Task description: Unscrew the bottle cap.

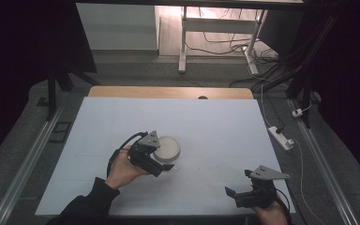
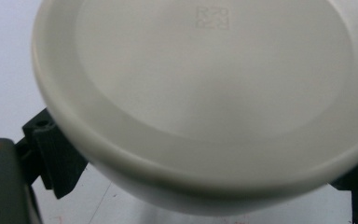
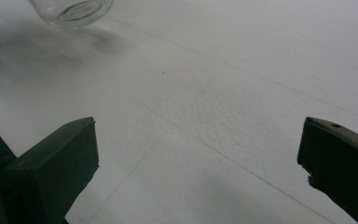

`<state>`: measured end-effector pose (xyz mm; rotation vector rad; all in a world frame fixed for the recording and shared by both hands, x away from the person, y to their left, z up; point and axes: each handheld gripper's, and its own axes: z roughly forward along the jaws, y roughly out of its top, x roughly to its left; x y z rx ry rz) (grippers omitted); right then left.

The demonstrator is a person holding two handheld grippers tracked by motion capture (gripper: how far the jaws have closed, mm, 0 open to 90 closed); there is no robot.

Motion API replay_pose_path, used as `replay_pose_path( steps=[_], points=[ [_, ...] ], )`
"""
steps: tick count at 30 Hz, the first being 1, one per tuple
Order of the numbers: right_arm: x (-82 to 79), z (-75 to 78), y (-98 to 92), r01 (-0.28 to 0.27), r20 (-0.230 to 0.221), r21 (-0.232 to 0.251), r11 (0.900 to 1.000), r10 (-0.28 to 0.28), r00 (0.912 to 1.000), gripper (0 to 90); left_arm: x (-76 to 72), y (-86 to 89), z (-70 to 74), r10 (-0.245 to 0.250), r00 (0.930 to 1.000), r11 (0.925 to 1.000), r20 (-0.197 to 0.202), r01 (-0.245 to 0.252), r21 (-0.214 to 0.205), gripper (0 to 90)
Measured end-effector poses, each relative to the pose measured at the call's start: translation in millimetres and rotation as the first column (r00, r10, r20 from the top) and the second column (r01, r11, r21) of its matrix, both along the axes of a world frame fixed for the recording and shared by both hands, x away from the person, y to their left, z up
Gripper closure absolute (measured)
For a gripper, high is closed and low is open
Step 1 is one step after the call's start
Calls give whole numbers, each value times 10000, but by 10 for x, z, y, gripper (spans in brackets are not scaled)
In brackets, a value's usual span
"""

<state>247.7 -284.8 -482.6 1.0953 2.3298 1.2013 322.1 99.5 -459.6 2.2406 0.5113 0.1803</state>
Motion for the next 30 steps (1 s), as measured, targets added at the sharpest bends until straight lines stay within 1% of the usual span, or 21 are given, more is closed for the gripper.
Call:
replay_pose_path(
  steps=[3,6,11,14,17,21,30],
  points=[
    [16,26,49,-257,140,-36,9997,257,9996,0,-1,2,2,-10,10000,10000,11,10,-13,76],
    [35,51,96,-523,252,89,9986,521,9983,0,1,4,1,-19,10000,10000,15,19,-17,76],
    [77,91,173,-762,276,350,9965,753,9968,0,0,2,1,-49,10000,10000,33,50,-48,76],
    [98,127,238,-950,350,407,9946,936,9950,0,-2,0,4,-69,10000,10000,36,69,-66,76],
    [120,155,308,-1229,431,407,9916,1211,9917,0,-5,-3,6,-97,9999,9999,60,98,-58,75],
    [146,185,399,-1634,462,648,9844,1606,9859,0,-10,-9,6,-126,9999,9999,76,126,-70,76],
    [229,245,565,-2025,652,745,9764,1979,9781,0,-18,-18,7,-187,9998,9998,114,188,-109,76]
  ],
)
